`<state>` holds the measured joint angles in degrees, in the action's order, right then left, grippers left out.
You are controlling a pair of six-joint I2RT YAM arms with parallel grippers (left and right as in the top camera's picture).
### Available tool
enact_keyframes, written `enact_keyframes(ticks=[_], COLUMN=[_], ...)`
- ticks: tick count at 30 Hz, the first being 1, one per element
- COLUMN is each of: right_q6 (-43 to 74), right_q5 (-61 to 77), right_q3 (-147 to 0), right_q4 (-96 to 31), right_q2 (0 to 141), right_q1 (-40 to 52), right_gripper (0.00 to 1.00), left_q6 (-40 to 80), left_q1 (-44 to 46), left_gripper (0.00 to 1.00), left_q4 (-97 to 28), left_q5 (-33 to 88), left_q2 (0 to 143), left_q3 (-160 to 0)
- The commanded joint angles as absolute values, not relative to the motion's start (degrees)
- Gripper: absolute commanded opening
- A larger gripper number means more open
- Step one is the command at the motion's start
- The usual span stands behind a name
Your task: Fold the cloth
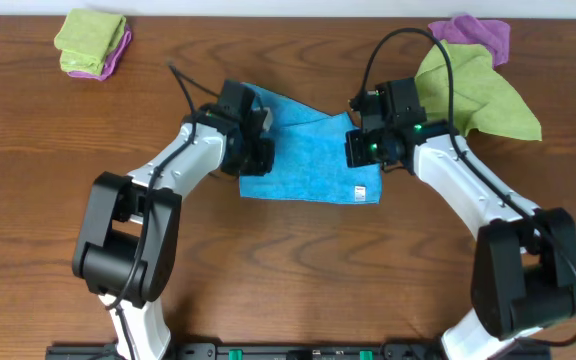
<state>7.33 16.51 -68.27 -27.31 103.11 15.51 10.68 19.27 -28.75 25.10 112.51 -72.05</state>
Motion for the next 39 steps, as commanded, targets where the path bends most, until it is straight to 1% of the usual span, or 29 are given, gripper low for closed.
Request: enact_keyframes(ticks=[1,7,12,22,25,39], right_q6=[8.40,11.55,11.77,11.53,11.53,11.77], right_q5=[18.00,15.86,13.28,11.60,8.97,5.78], right_q3=[-68.47,-68.79,-71.40,-76.49,-77.87,-86.46], right_q4=[-24.99,-18.92,-18.61,-16.71,-15.84,-14.74], right_q2=[104.81,108.25,111.79,119.04,121.36,130.72], right_q1=[16.80,16.91,16.91,16.91,16.84,12.95], right_gripper=[0.01,0.02,0.02,0.01,0.01,0.01], left_q6=[12.10,12.49,13.34,13.34,13.34,13.28], left_q1=[19.22,19.29,19.27,19.27,19.27,19.27], left_gripper=[0.06,0.06,0.06,0.06,0.06,0.06], left_q4=[-27.14,-24.77,-23.79,-26.09,-27.35,-31.31], left_q5=[23.57,23.35,23.35,23.40,23.40,23.31], left_q2=[112.49,112.49,112.49,112.49,112.49,112.49], left_q3=[-69.30,-66.50,-64.62,-63.35,-62.78,-60.05])
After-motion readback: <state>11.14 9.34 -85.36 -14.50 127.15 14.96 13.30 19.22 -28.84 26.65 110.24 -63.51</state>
